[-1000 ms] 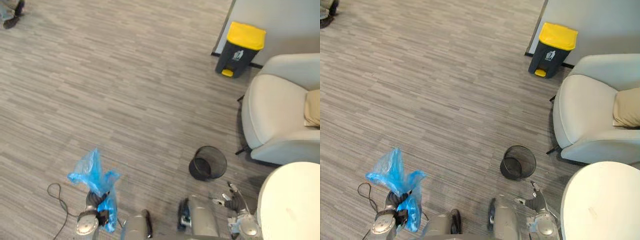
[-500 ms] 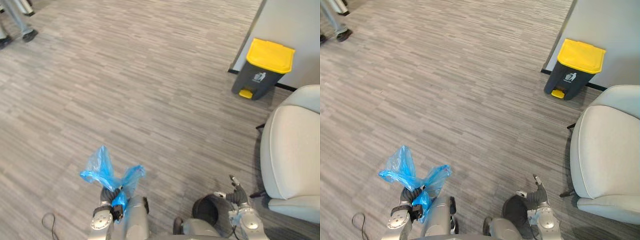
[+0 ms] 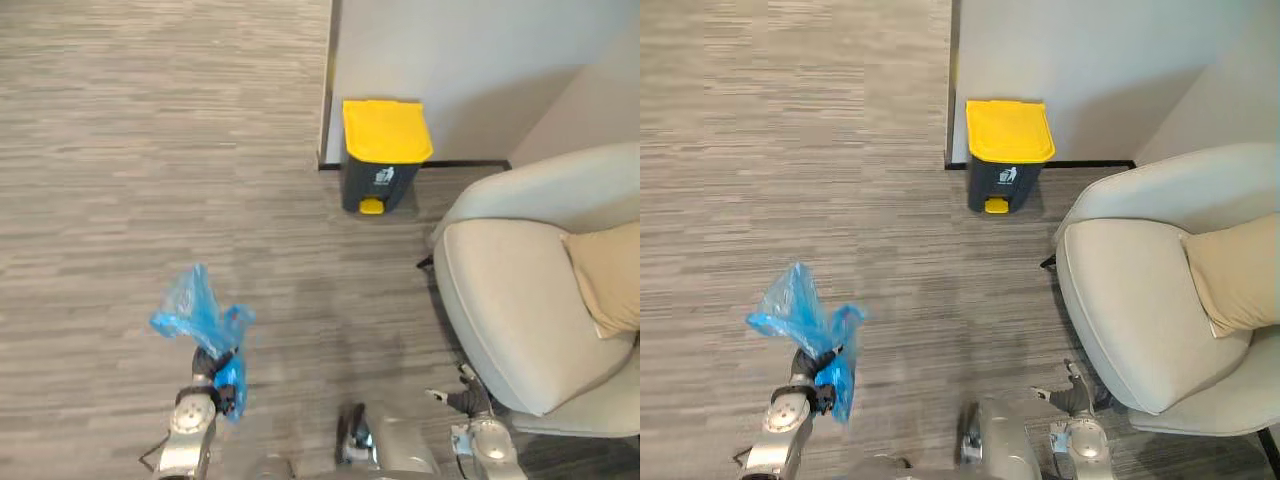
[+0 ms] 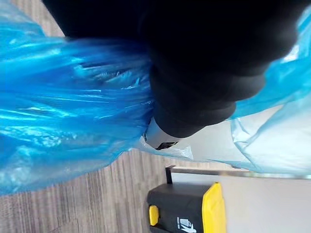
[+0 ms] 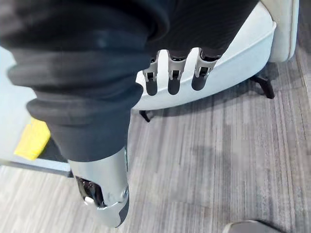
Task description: Gather rubbish on tea table into small bin, then transfer packed bag to large trash can.
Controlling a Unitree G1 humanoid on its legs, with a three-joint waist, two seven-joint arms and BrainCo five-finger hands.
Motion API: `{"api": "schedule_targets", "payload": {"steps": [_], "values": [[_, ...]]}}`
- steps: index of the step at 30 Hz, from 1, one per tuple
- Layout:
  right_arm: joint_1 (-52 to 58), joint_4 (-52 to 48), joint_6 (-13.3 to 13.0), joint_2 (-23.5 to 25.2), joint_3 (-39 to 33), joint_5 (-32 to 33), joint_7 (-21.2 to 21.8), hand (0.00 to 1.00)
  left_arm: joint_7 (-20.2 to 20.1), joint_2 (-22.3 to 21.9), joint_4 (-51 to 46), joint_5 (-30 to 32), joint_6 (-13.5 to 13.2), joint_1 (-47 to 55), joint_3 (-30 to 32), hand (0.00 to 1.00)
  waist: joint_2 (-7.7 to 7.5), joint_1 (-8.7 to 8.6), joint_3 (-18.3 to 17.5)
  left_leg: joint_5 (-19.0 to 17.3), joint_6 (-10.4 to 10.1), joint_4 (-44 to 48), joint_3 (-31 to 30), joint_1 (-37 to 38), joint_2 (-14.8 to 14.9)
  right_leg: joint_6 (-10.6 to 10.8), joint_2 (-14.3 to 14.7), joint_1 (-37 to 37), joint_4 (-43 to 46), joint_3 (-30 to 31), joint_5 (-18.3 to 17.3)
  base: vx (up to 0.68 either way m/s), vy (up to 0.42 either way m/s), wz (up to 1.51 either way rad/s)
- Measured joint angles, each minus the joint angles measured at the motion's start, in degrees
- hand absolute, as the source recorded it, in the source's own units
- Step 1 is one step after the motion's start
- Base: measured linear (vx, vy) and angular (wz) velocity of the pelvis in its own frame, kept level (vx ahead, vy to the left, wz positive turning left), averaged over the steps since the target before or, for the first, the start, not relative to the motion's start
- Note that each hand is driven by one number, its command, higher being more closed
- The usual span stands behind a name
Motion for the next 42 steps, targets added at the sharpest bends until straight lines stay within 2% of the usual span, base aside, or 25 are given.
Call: {"api": "schedule_targets", "payload": {"steps": [1, 2, 3, 4, 6, 9, 12, 13, 15, 16, 17, 18, 20, 21, 23, 27, 28, 29, 30, 32, 34, 37, 39, 41, 42], "values": [[0.2, 0.6, 0.3, -0.2, -0.1, 0.0, -0.1, 0.0, 0.1, 0.4, 0.6, 0.0, 0.0, -0.2, 0.2, 1.0, -0.2, -0.05, 0.0, -0.9, -1.4, 0.1, -0.3, 1.5, -0.1, -1.0, 0.4, -0.1, -3.3, 0.4, 3.7, 0.85, -0.109, 0.14], [0.9, 1.9, 0.5, -0.4, -0.2, 0.0, -0.4, 0.0, 0.1, 0.3, 1.4, 0.0, 0.0, 0.5, 0.7, 1.0, -1.22, -0.37, -0.5, -2.8, -4.4, 2.1, -1.4, 4.1, 0.0, -5.8, 0.5, 0.1, -2.6, 1.5, 13.5, 0.75, -0.134, 0.03], [0.4, 2.8, 0.9, -0.4, -0.9, 0.0, -0.7, 0.0, 0.2, -0.9, 2.5, 0.4, 0.5, 0.5, 1.0, 1.0, 1.09, -0.27, 0.6, -2.5, -5.8, 7.7, -2.4, 4.1, 2.8, -7.2, 1.6, 0.2, 3.6, -0.1, 9.1, 0.88, -0.158, 0.09], [0.7, 2.1, 0.9, 0.0, -1.1, 0.0, -0.6, 0.0, 0.2, -1.1, 2.4, 0.4, 0.5, 0.4, 1.1, 1.0, 1.22, -0.39, 0.7, -1.2, -6.3, 12.7, -2.9, 2.1, 3.4, -7.6, 1.7, 0.7, 4.9, -0.5, 6.3, 0.74, -0.14, -0.05], [-0.4, -0.6, 0.9, 0.2, -0.9, 0.1, -0.7, 0.0, 0.2, -3.9, 1.8, 0.4, 0.7, 0.8, 2.2, 1.0, 3.01, 1.14, 2.8, 10.0, -1.6, 42.0, -5.3, -9.5, 8.8, -9.2, 5.0, 8.3, 3.8, 0.3, 1.5, 0.69, -0.125, -0.23], [-2.3, -3.5, 0.4, 1.0, 0.9, 0.7, -0.9, 0.0, -0.1, -5.5, 1.5, 0.3, 0.9, 1.2, 1.3, 1.0, 1.25, 4.02, 3.9, 1.5, -0.2, 54.1, -5.5, -22.2, 9.2, -10.2, 6.2, 20.1, -1.1, 4.5, 0.0, 0.67, -0.047, -0.59], [-3.1, -5.6, 0.1, 0.7, 0.7, 1.0, -1.0, 0.0, -0.2, -6.3, -1.0, 0.3, 0.7, 2.9, 0.9, 1.0, 0.92, 6.11, 3.8, 0.1, 0.9, 41.3, -4.3, -29.6, 6.9, -8.7, 5.7, 26.8, -6.8, 8.9, -2.2, 0.56, 0.082, -0.75], [-3.4, -5.2, 0.1, 0.3, 0.3, 1.2, -1.0, 0.0, -0.2, -6.4, -1.0, 0.2, 0.6, 3.3, 1.0, 1.0, 1.45, 7.12, 3.7, 0.6, 0.1, 30.3, -5.6, -31.9, 5.3, -6.6, 5.4, 29.3, -8.0, 10.7, -4.8, 0.55, 0.158, -0.84], [-3.4, -4.8, 0.6, 0.3, -1.2, 1.2, -1.2, 0.0, -0.2, -6.5, -0.5, 0.2, 0.7, 3.5, 1.0, 1.0, 2.3, 7.06, 3.2, 4.3, -0.8, 16.8, -7.8, -31.5, 3.3, -5.0, 5.3, 31.0, -7.2, 12.2, -7.7, 0.51, 0.215, -0.62], [-2.9, -3.4, 0.7, 0.8, -1.7, 1.2, -1.5, 0.0, -0.1, -6.2, -0.3, 0.2, 0.7, 4.3, 1.0, 1.0, 1.01, 7.34, 2.7, 7.6, 1.1, 19.2, -7.8, -31.1, 2.4, -3.4, 3.9, 31.5, -4.6, 14.2, -11.3, 0.57, 0.285, -0.56], [-2.4, -3.2, 0.8, 1.1, -1.7, 1.2, -1.7, 0.0, -0.1, -6.2, -0.2, 0.2, 0.8, 4.6, 1.0, 1.0, -0.1, 7.03, 1.8, 5.6, 1.5, 20.0, -6.4, -30.9, 1.7, -2.2, 2.6, 31.0, -2.6, 14.4, -12.4, 0.74, 0.325, -0.55], [-1.9, -3.3, 0.8, 1.5, -2.1, 1.0, -2.0, 0.0, -0.1, -6.0, -0.3, 0.1, 0.9, 4.8, 0.9, 1.0, -1.01, 6.87, 1.2, 2.6, 2.4, 21.2, -4.7, -29.8, 0.7, 0.4, 0.8, 28.4, 5.4, 14.3, -13.4, 0.74, 0.292, -0.45], [-1.7, -3.2, 0.9, 2.1, -2.0, 1.0, -2.0, 0.0, -0.2, -5.9, -0.4, 0.1, 1.0, 4.8, -0.5, 1.0, -1.03, 6.61, 1.4, -1.6, 4.1, 22.1, -2.1, -25.3, 0.1, 8.3, -2.0, 20.5, 25.9, 13.4, -9.4, 0.6, 0.238, -0.48], [-1.5, -3.2, 0.9, 2.4, -1.7, 1.0, -1.9, 0.0, -0.1, -5.7, -0.4, 0.0, 1.1, 4.7, -1.0, 1.0, -0.67, 6.4, 1.6, -3.4, 4.6, 21.9, -1.7, -21.8, -0.2, 8.1, -3.1, 17.8, 33.6, 12.1, -9.6, 0.54, 0.178, -0.27], [-1.3, -3.3, 0.9, 3.1, -1.5, 1.0, -1.9, 0.0, 0.0, -5.5, -0.6, -0.1, 1.1, 4.0, -1.0, 1.0, -0.26, 6.04, 1.9, -4.7, 4.9, 19.8, -1.8, -15.7, -0.2, 5.5, -4.1, 14.4, 37.4, 8.2, -10.8, 0.56, 0.116, -0.1], [-2.6, -3.1, 0.7, 3.2, -1.6, 0.9, -1.9, 0.0, 0.1, -3.9, -0.7, -0.1, 1.1, 2.5, -0.3, 1.0, 0.36, 4.85, 2.2, -5.3, 3.8, 14.8, -1.7, -8.4, 1.3, 2.7, -4.1, 5.7, 22.9, 1.2, -10.8, 0.41, -0.032, 0.09], [-2.7, -2.7, 0.7, 3.1, -1.6, 0.9, -1.9, 0.0, 0.1, -3.8, -0.5, -0.1, 1.0, 2.5, 0.1, 1.0, 0.24, 4.83, 2.1, -5.6, 3.0, 14.3, -1.7, -7.4, 1.5, 1.8, -3.4, 5.2, 18.6, 0.8, -9.3, 0.47, -0.084, 0.07], [-2.3, -2.5, 0.7, 3.1, -1.6, 0.9, -1.9, 0.0, 0.1, -3.1, 0.0, -0.1, 1.1, 2.9, 1.0, 1.0, -0.94, 4.94, 1.4, -6.6, 0.9, 13.8, -1.8, -5.5, 1.0, 0.0, -2.5, 5.7, 6.6, 1.4, -1.8, 0.5, -0.113, 0.18], [-2.1, -1.3, 0.6, 2.6, -1.9, 1.0, -2.0, 0.0, 0.1, -3.0, 1.5, -0.1, 1.0, 2.7, 1.9, 1.0, -1.36, 4.9, 0.8, -7.6, -0.7, 14.0, -2.9, -4.4, 0.6, -3.6, -2.5, 6.5, 5.0, 1.9, 5.1, 0.49, -0.11, 0.14], [-2.6, 0.7, 0.8, 1.5, -3.1, 1.0, -2.0, 0.0, 0.1, -4.4, 3.1, -0.1, 1.2, 2.6, 2.2, 1.0, 1.11, 4.99, -0.2, -5.4, -3.0, 15.3, -3.9, -4.1, 2.8, -4.2, -0.9, 8.4, 4.0, 0.2, 3.0, 0.51, -0.116, 0.09], [-2.4, 0.7, 0.9, 1.4, -3.4, 1.3, -2.0, 0.0, -0.1, -6.0, 3.1, -0.1, 1.2, 2.5, 2.4, 1.0, 2.54, 5.14, 0.6, -0.5, -2.4, 30.1, -5.5, -9.6, 5.9, -4.9, 0.4, 14.1, 0.2, -0.3, 2.1, 0.53, -0.145, 0.1], [-2.5, 0.5, 0.8, 1.8, -3.8, 2.5, -2.0, 0.0, -0.3, -7.2, 3.1, -0.1, 1.2, 3.0, 2.1, 1.0, 2.15, 5.3, 0.7, -2.7, -0.3, 38.1, -3.1, -13.9, 8.6, -4.9, 0.8, 21.3, -4.0, -0.1, 2.2, 0.35, -0.04, -0.04], [-2.7, -0.1, 0.5, 1.7, -5.1, 2.9, -2.1, 0.0, -0.3, -8.0, 2.9, -0.1, 1.1, 2.7, 2.0, 1.0, 1.86, 5.44, 0.2, -3.1, 0.4, 30.7, -0.5, -17.3, 8.6, -4.7, 0.1, 23.6, -6.0, 0.4, 2.1, 0.28, 0.063, -0.28], [-2.6, -0.4, 0.6, 1.8, -6.9, 3.4, -2.2, 0.0, -0.3, -8.1, 2.9, -0.1, 1.1, 2.5, 2.0, 1.0, 3.33, 5.46, -0.1, 3.1, 0.1, 17.6, -0.1, -18.2, 8.6, -3.1, 0.7, 23.6, -5.7, 0.8, 1.1, 0.2, 0.141, -0.35], [-2.5, 0.0, 0.8, 2.1, -8.0, 3.4, -2.2, 0.0, -0.2, -7.9, 3.3, -0.1, 1.2, 2.4, 2.0, 1.0, 3.58, 5.37, -0.2, 2.6, -1.4, 15.4, -0.2, -17.4, 8.6, -1.8, 0.8, 23.4, -5.0, 1.7, 0.0, 0.18, 0.171, -0.15]]}}
